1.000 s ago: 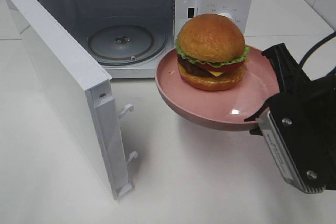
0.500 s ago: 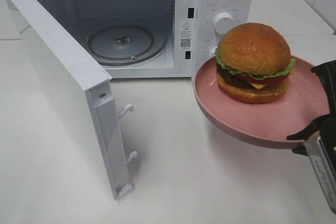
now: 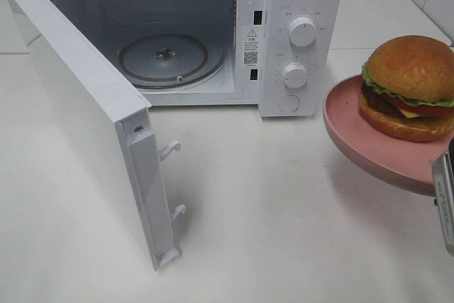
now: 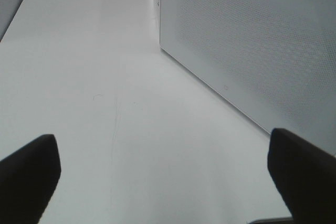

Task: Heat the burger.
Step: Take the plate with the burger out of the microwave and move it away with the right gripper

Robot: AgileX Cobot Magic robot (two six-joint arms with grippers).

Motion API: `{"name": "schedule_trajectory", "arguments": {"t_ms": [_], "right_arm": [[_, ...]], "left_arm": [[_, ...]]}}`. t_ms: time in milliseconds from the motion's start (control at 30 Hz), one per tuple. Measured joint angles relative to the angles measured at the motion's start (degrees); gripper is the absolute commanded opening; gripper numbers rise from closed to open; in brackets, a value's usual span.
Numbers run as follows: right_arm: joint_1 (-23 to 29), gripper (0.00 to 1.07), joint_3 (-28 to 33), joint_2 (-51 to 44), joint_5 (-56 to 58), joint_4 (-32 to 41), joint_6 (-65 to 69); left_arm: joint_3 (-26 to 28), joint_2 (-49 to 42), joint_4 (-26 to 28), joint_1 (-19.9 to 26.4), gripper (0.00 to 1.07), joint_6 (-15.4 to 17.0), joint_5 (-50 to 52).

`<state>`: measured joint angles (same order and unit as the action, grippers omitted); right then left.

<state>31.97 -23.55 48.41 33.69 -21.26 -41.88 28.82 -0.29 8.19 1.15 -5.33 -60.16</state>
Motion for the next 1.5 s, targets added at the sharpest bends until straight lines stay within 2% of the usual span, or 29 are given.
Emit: {"name": "schedule_trajectory", "arguments": {"t_ms": [133,200,300,467,567,633,767,1000,1267,1500], "right_arm": [[0.0,0.00,0.5,0.0,0.2,-3.1,5.5],[0.0,0.00,2.2,0.0,0.5,-7.8,13.1],[0.0,0.00,2.5,0.0,0.5,-9.0,15.2],[0.0,0.00,4.2,0.1,0.5,-15.8,29.5],[0.0,0.00,4.3,0.2,0.5,-16.7,31.1],[0.0,0.00,4.3,2.6,1.1,-21.1,39.4],[0.0,0.00,4.3,5.0,1.7,-23.9,45.9],[0.0,0.00,2.0,13.3,4.4,-29.5,66.6],[0.0,0.00,-1.9,24.8,10.2,-32.2,83.4],[0.0,0.00,-3.7,33.1,12.2,-33.5,92.5]], "left_arm": [[0.0,0.0,0.0,0.0,1.00,0.0,0.0],[0.0,0.0,0.0,0.0,1.00,0.0,0.0],[0.0,0.0,0.0,0.0,1.00,0.0,0.0],[0.0,0.0,0.0,0.0,1.00,0.0,0.0],[0.0,0.0,0.0,0.0,1.00,0.0,0.0],[0.0,0.0,0.0,0.0,1.00,0.0,0.0],[0.0,0.0,0.0,0.0,1.00,0.0,0.0],[0.0,0.0,0.0,0.0,1.00,0.0,0.0],[0.0,0.0,0.0,0.0,1.00,0.0,0.0],[0.0,0.0,0.0,0.0,1.00,0.0,0.0]]}}
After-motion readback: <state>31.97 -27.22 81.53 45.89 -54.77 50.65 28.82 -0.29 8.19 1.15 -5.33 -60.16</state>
